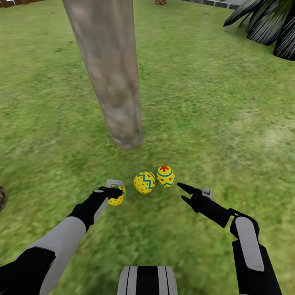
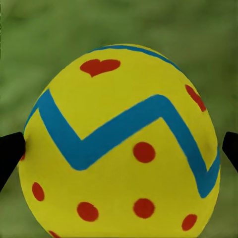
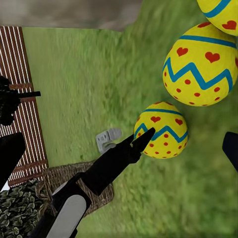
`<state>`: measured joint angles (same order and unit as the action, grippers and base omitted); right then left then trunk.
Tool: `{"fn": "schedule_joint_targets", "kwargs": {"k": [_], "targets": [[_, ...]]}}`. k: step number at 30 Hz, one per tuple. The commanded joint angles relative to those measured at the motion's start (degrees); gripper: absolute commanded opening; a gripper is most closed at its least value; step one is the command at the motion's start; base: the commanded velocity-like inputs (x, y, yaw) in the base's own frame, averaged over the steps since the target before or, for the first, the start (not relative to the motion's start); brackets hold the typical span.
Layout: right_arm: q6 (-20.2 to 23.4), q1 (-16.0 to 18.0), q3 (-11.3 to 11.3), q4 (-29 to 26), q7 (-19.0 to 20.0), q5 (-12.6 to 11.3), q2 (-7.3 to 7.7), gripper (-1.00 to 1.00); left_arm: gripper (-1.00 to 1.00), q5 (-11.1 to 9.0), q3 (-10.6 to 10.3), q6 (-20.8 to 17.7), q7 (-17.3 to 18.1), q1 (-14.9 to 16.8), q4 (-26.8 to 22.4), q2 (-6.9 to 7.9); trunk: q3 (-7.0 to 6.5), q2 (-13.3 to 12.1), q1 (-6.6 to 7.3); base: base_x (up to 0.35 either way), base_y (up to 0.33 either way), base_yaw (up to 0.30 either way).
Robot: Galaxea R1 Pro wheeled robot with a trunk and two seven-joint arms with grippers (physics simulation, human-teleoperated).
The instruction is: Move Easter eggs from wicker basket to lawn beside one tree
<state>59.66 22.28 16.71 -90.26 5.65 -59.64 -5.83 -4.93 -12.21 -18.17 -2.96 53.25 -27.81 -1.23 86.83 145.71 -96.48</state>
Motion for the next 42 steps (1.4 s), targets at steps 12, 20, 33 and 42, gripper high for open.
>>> {"fn": "schedule_joint_targets", "kwargs": {"k": [12,20,33,42], "targets": [[0.34,0.04,0.16,-0.01,0.59,0.58,-0.06,1.00,1.00,-0.52,-0.35,-0.29,-0.36,0.01,-0.05,0.05,-1.52,-0.08,0.19,0.000,0.000,0.000],[0.34,0.04,0.16,-0.01,0.59,0.58,-0.06,1.00,1.00,-0.47,-0.35,-0.37,-0.29,0.01,-0.05,-0.02,-2.85,-0.16,0.34,0.000,0.000,0.000],[0.34,0.04,0.16,-0.01,0.59,0.58,-0.06,1.00,1.00,-0.39,-0.35,-1.22,-0.18,0.10,0.41,-0.09,-5.73,-0.33,0.68,0.000,0.000,0.000],[0.34,0.04,0.16,-0.01,0.59,0.58,-0.06,1.00,1.00,-0.37,-0.22,-4.04,-0.11,0.13,0.62,-0.17,-7.72,-0.45,0.91,0.000,0.000,0.000]]}}
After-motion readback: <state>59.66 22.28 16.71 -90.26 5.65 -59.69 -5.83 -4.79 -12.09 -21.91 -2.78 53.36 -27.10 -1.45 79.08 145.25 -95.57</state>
